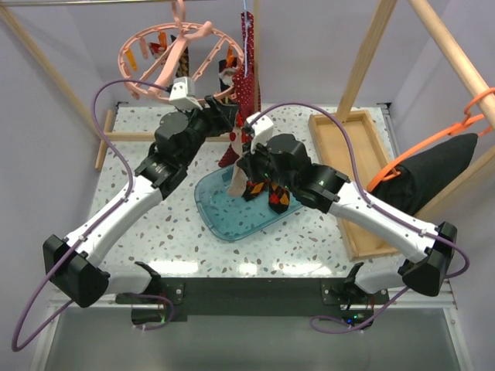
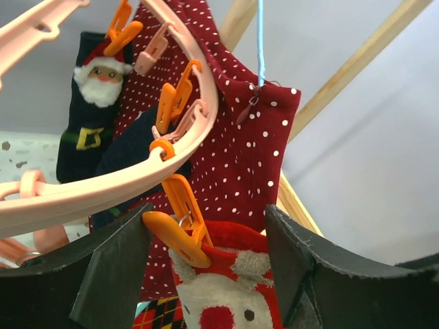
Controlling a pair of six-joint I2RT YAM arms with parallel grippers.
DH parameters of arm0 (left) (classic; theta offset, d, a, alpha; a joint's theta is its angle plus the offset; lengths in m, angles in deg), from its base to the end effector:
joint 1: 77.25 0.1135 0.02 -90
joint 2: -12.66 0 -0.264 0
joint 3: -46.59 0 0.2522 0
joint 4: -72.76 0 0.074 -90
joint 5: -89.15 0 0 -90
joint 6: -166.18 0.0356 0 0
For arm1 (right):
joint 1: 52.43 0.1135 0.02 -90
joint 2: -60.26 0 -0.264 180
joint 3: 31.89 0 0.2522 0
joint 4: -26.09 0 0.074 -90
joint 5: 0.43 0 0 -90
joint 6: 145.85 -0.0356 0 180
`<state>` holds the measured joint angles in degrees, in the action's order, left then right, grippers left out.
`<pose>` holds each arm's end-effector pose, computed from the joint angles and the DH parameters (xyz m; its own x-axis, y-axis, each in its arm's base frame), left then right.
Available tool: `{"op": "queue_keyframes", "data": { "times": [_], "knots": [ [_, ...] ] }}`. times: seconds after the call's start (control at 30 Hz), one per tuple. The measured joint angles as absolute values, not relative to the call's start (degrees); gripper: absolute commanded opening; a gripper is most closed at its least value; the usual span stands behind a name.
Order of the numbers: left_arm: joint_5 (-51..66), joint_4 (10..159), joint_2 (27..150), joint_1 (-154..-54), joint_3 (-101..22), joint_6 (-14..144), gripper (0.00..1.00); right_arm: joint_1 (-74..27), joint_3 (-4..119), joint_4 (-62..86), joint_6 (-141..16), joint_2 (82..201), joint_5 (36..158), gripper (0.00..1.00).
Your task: Remove the socks clipped to the hanger
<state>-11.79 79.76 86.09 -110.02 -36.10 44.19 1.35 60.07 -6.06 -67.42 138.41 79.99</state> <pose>0.2580 -0.1580 0.4114 -0.1689 -0.5098 -0.8435 0.3331 0.7759 -0.5357 0.1905 0.2500 0.3977 -0.3230 -0.1063 -0.9404 -0.6506 0.7466 0.1391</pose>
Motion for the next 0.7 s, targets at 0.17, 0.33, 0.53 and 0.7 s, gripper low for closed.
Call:
{"op": "queue_keyframes", "data": {
  "times": [0.17, 0.33, 0.53, 0.7],
  "knots": [
    [-15.9, 83.3, 87.5, -110.0, -38.4, 40.7, 0.63, 2.5, 60.0, -5.3, -65.0, 138.0, 78.6, 0.00],
    [-21.3, 91.9, 90.5, -110.0, -45.4, 34.5, 0.54, 3.5, 59.9, -4.4, -62.6, 137.8, 77.7, 0.00],
    [-23.9, 97.8, 93.0, -110.0, -48.4, 29.6, 0.49, 4.7, 59.9, -4.1, -60.4, 137.9, 75.6, 0.00],
    [-24.8, 99.6, 93.7, -110.0, -48.4, 27.7, 0.09, 5.4, 59.9, -4.0, -59.4, 137.9, 74.2, 0.00]
  ]
}}
